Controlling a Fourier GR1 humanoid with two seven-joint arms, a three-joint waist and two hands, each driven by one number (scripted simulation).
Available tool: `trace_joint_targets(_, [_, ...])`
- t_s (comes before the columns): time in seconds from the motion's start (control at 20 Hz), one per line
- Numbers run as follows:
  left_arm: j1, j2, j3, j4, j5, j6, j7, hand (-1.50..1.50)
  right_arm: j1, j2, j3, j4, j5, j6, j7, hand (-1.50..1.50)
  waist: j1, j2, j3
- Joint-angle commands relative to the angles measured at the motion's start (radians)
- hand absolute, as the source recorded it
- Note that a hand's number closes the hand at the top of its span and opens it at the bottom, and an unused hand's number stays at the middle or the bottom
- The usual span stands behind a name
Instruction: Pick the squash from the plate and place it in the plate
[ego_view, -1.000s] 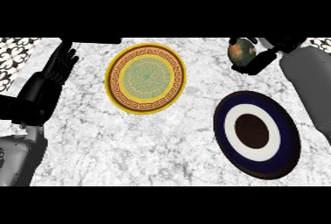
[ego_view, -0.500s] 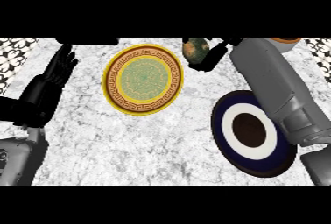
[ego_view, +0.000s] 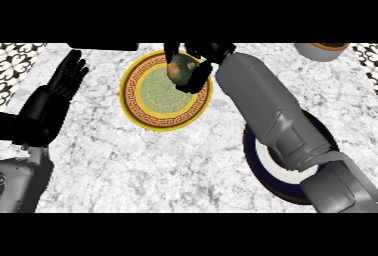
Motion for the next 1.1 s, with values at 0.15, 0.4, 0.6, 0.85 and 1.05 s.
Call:
trace_joint_targets(0.15, [-0.066, -0.048, -0.054, -0.013, -0.036, 0.016, 0.029, 0.0, 0.032, 0.041, 0.104, 0.048, 0.004, -0.126, 0.04, 1.5, 0.051, 0.011, 0.0])
trace_joint_targets(0.4, [-0.071, -0.047, -0.046, 0.038, -0.034, -0.01, -0.009, 0.0, 0.001, 0.042, 0.161, 0.065, 0.0, -0.088, 0.081, 1.5, 0.085, 0.022, -0.001])
trace_joint_targets(0.6, [-0.095, -0.049, -0.046, 0.06, -0.029, -0.026, -0.013, 0.0, 0.057, 0.042, 0.129, 0.073, -0.081, -0.124, 0.142, -1.5, 0.098, 0.028, -0.001])
trace_joint_targets(0.85, [-0.129, -0.067, -0.061, 0.068, -0.038, -0.024, -0.008, 0.0, 0.08, 0.042, 0.138, 0.053, -0.155, -0.037, 0.123, -1.5, 0.128, 0.033, 0.0])
trace_joint_targets(1.05, [-0.142, -0.073, -0.059, 0.052, -0.028, -0.025, 0.007, 0.0, 0.123, 0.042, 0.098, 0.011, -0.255, -0.066, 0.063, -1.5, 0.134, 0.029, 0.001])
